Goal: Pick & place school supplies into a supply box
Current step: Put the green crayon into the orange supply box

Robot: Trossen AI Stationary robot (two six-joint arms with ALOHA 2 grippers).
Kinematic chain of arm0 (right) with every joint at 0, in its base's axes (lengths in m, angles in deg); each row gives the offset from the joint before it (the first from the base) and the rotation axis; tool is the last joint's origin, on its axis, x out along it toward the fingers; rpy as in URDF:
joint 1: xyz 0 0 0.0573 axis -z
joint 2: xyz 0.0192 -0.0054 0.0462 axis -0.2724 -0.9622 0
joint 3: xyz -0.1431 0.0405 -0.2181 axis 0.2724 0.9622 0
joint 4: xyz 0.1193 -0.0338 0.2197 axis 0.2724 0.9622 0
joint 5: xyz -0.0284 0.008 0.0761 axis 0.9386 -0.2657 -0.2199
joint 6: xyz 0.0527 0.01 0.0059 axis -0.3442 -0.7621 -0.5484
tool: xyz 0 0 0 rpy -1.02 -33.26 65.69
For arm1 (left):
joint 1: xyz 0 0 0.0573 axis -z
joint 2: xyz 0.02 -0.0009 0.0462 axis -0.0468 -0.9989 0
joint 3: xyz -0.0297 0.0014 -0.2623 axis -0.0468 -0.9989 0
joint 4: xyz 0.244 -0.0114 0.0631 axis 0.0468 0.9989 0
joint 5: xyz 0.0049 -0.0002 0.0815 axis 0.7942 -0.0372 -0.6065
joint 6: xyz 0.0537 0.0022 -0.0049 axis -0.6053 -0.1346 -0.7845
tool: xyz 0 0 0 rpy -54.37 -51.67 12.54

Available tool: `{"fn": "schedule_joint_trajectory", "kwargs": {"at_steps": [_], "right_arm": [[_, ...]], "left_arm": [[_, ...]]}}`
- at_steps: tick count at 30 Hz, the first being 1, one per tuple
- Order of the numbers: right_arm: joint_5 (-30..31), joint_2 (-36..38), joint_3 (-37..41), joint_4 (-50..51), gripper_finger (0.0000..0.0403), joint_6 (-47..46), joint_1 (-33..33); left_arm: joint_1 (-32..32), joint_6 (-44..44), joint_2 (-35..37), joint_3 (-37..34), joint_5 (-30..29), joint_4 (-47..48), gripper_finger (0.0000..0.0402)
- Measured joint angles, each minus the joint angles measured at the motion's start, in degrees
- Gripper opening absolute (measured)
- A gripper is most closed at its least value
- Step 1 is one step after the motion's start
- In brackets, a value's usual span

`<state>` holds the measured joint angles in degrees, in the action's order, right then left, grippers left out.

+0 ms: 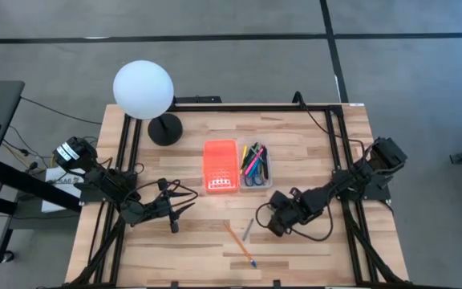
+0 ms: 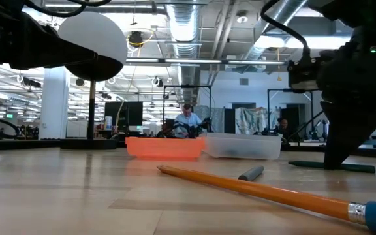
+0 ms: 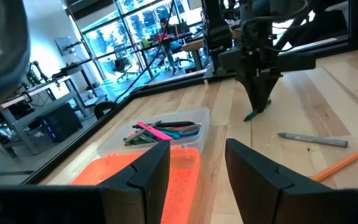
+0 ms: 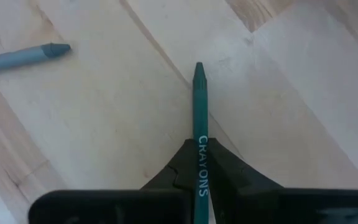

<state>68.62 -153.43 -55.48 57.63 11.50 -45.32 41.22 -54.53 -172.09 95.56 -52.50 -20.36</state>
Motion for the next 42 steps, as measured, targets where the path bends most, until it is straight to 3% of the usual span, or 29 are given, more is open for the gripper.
{"fn": "schedule_joint_trajectory", "kwargs": {"at_steps": [13, 27, 36, 42], "right_arm": [[5.3, 0.2, -0.2, -0.5, 0.0003, 5.4, -0.9], [9.7, 0.0, -8.6, 4.0, 0.0002, 14.5, -0.1], [23.0, 0.2, -12.4, 4.0, 0.0003, 17.0, 8.8], [23.1, 0.2, -12.5, 3.6, 0.0007, 14.2, 19.4]], "left_arm": [[0.0, 0.0, 0.0, 0.0, 0.0, 0.0, 0.0150], [0.0, 0.0, 0.0, 0.0, 0.0, 0.0, 0.0150], [0.0, 0.0, 0.0, 0.0, 0.0, 0.0, 0.0150], [0.0, 0.0, 0.0, 0.0, 0.0, 0.0, 0.0150]]}}
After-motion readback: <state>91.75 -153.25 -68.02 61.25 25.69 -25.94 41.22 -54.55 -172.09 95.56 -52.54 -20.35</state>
